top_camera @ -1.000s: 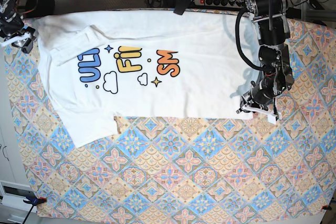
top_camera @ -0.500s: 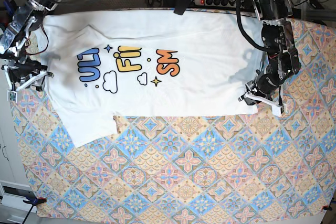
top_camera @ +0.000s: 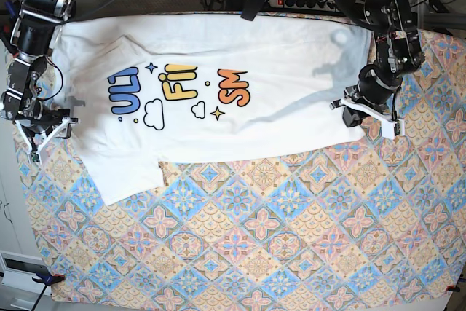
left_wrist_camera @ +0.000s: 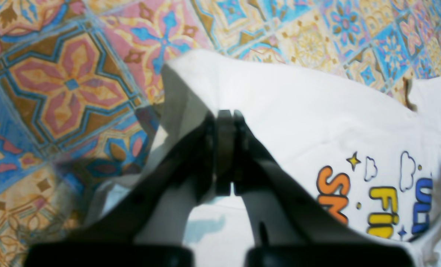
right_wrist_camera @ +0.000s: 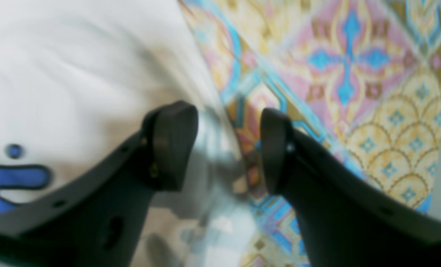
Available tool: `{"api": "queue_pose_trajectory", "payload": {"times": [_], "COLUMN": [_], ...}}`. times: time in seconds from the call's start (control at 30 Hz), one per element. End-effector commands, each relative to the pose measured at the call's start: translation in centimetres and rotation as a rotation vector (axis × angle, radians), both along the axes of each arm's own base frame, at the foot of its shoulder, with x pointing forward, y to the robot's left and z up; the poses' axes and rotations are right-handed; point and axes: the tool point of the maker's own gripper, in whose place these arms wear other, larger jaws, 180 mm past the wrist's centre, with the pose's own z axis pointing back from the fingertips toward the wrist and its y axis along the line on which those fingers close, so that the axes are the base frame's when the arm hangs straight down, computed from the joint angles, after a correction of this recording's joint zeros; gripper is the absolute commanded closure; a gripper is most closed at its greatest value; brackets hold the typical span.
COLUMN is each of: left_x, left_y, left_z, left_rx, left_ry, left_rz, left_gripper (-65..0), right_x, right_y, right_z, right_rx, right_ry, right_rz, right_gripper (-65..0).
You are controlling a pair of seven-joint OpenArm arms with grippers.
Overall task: Fold the T-shirt properly
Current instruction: 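Grasp the hem edge with both grippers, then lift the hem and fold it over onto the folded shoulder edge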
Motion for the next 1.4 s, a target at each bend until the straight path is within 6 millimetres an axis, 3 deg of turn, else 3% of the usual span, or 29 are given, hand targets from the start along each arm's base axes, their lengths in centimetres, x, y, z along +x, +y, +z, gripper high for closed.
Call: {"api": "queue_pose_trajectory", "payload": {"times": [0.0,0.23,0.37,0.6,0.9,1.13,1.37], "left_x": [0.6,-0.6,-1.2,-1.8,-2.4,-2.4,-2.4], "left_y": [0.1,-0.3,-0.8,-0.9,-1.0,-1.0,-1.0], "left_z": [1.6,1.8,1.6,1.2,0.9,1.0,1.0], "left_rx": [0.012,0.003,-0.043,-0.054,-0.072,-0.073,-0.073], "left_ry": [-0.054,-0.051,-0.044,-0.030,-0.019,-0.020,-0.021], "left_rz": [-0.006,-0.016,-0.015,-0.013,-0.010,-0.010,-0.011], "left_gripper": [0.0,0.0,0.0,0.0,0.0,0.0,0.0], "right_x": [3.3,3.2,5.6,5.5,5.3,5.4,4.7], "right_y": [-0.1,-0.8,-0.2,0.5,0.5,2.3,2.4], "right_z": [2.6,0.6,1.6,0.0,-0.2,0.1,-0.4], "right_rx": [0.008,0.040,0.034,0.051,0.051,0.112,0.118], "right_ry": [-0.104,-0.101,-0.125,-0.109,-0.109,-0.124,-0.131], "right_rz": [0.013,-0.016,0.020,0.031,0.031,0.115,0.118], "right_gripper": [-31.6,-35.2,-35.2,-35.2,-34.6,-19.0,-5.3]}}
